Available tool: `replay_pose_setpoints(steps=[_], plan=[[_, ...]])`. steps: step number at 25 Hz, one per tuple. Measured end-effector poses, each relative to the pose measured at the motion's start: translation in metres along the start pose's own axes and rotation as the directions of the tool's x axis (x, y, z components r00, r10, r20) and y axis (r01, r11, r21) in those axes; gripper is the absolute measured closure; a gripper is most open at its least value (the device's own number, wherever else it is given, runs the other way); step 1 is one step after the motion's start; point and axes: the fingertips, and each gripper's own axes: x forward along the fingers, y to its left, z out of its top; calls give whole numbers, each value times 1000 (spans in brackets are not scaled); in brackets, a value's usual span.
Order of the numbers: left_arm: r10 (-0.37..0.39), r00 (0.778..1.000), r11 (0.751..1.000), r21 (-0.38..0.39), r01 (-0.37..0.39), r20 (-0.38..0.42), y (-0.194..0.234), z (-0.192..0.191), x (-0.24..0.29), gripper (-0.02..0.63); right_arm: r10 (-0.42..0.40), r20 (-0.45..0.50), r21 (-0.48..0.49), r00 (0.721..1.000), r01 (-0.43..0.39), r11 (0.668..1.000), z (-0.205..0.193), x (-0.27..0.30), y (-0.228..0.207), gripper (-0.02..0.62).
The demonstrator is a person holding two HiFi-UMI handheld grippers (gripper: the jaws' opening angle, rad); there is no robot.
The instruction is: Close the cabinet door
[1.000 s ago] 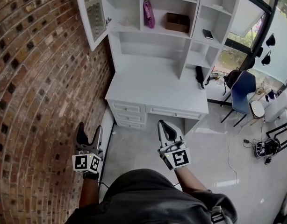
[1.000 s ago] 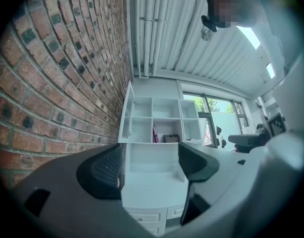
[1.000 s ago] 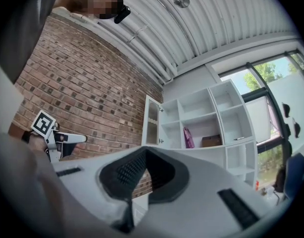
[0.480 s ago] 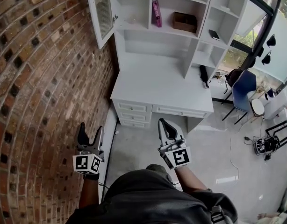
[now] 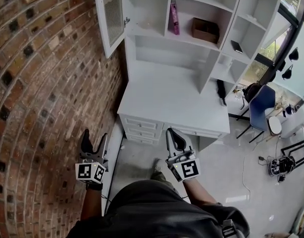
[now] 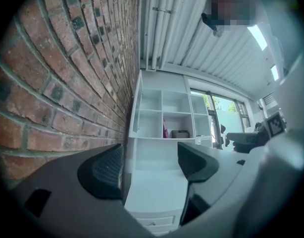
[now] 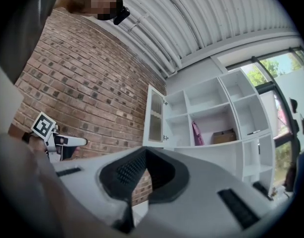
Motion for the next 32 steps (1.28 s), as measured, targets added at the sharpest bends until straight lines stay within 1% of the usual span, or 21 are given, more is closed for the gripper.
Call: replay_pose_setpoints(steps=[5,9,12,17,21,27,29,32], plan=[[37,999,999,1,-37,33,6,3,79,264,34,35,-24,999,-33,999,-4,60,-60,595],[63,997,998,5,-63,55,7,8,142,267,47,35,-28,998,-46,999,-8,100,-110,595],[80,994,997,18,-81,77,6,19,182,268,62,23,-26,998,-61,998,-12,120,-143,595],[105,984,992,54,-114,143,11,45,233,270,84,9,-27,996,-84,996,-21,144,-184,595],[109,976,987,94,-128,186,16,63,263,276,103,0,-16,995,-103,995,-30,158,-200,595],[83,968,977,173,-126,238,26,99,299,304,122,0,-13,993,-122,992,-35,171,-202,595],[73,962,974,189,-126,261,30,113,311,307,106,-5,-19,994,-106,994,-37,172,-208,595],[54,953,970,210,-120,297,40,133,333,311,58,-13,-24,998,-58,998,-41,173,-222,595]])
